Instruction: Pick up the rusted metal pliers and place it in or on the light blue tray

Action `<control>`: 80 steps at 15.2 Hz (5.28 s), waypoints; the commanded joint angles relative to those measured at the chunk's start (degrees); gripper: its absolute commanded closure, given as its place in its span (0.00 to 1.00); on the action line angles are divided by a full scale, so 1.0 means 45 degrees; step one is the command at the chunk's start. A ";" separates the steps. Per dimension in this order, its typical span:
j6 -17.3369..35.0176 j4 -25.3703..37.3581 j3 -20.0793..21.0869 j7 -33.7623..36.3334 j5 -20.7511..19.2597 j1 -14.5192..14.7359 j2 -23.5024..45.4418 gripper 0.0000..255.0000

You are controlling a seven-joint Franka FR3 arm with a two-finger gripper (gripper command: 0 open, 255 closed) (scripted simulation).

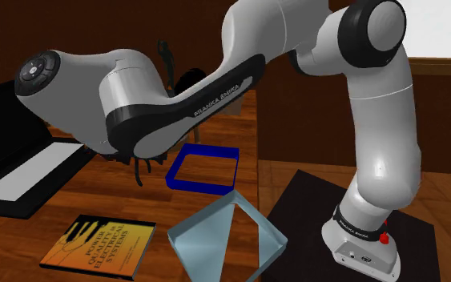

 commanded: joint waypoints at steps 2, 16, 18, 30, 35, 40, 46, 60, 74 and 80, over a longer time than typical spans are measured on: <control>-0.1308 0.2572 -0.1216 0.0868 -0.1376 0.2118 0.1986 0.00; -0.0717 0.2570 -0.1750 0.1249 -0.1941 0.2120 0.2703 0.00; -0.0717 0.2570 -0.1750 0.1249 -0.1941 0.2120 0.2703 0.00; -0.0811 0.2655 -0.1723 0.1167 -0.1900 0.2127 0.2647 1.00; -0.1304 0.3143 -0.1612 0.0749 -0.1728 0.2203 0.2401 1.00; -0.1833 0.3729 -0.1536 0.0316 -0.1604 0.2337 0.2211 1.00; -0.2522 0.4581 -0.1497 -0.0230 -0.1534 0.2594 0.2067 1.00; -0.2308 0.1181 -0.0007 0.0943 0.0507 0.1128 -0.0889 1.00; -0.0407 -0.4198 0.1781 0.1330 0.6351 -0.0380 -0.7732 1.00; -0.0434 -0.5493 0.1305 0.1436 0.8444 0.1117 -0.9967 1.00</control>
